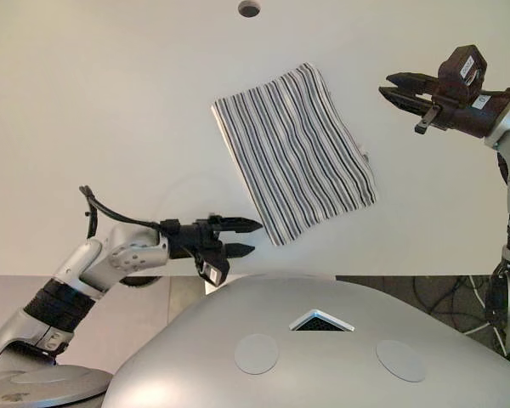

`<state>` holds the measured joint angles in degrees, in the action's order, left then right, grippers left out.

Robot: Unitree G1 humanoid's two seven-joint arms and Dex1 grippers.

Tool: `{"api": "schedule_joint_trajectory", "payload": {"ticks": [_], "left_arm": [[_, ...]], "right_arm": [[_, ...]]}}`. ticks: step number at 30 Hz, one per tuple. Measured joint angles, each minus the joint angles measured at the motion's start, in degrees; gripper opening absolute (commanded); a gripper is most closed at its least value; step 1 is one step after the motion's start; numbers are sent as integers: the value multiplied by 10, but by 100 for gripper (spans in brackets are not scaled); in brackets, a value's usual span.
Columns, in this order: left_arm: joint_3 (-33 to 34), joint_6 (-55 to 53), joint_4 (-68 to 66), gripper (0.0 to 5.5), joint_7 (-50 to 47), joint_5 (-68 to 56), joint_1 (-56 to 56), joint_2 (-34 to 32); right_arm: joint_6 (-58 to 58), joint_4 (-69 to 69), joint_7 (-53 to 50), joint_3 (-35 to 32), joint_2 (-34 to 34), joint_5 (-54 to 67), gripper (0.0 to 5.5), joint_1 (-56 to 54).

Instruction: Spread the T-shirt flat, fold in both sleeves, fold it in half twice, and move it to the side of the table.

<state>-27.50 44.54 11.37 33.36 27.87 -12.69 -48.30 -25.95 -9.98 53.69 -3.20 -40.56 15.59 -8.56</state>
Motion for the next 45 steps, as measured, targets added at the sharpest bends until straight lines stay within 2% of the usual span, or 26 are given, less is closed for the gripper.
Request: {"api": "schedule_joint_trajectory", "payload": {"ticks": [6, 10, 20, 24, 30, 34, 38, 43, 45], "left_arm": [[-31, -1, -46, 291, -40, 80, 75, 80], [-40, -1, -50, 291, -41, 84, 85, 84], [-58, 20, -65, 115, -32, 65, 91, 48], [-63, 23, -66, 61, -15, 59, 106, 47], [-61, 35, -114, 4, -31, 47, 151, 66], [-59, 35, -138, 1, -53, 47, 165, 81], [-55, 43, -141, 1, -67, 48, 161, 77], [-24, 66, -112, 1, -86, 66, 118, 2], [-6, 66, -97, 0, -89, 69, 89, -32]], "right_arm": [[5, 0, 0, 6, -4, -1, 94, 1], [13, -1, -1, 6, -14, 0, 94, 7], [35, -1, 6, -29, -38, 2, 94, 62], [42, 0, 6, -30, -38, 2, 94, 68], [66, 1, -1, -30, -39, -3, 94, 90], [85, -3, -5, -30, -39, -15, 94, 113], [264, -26, -5, -50, -80, -106, 94, 231], [541, -19, -98, -81, -108, -299, 94, 363], [659, 3, -157, -81, -107, -362, 135, 376]]}}
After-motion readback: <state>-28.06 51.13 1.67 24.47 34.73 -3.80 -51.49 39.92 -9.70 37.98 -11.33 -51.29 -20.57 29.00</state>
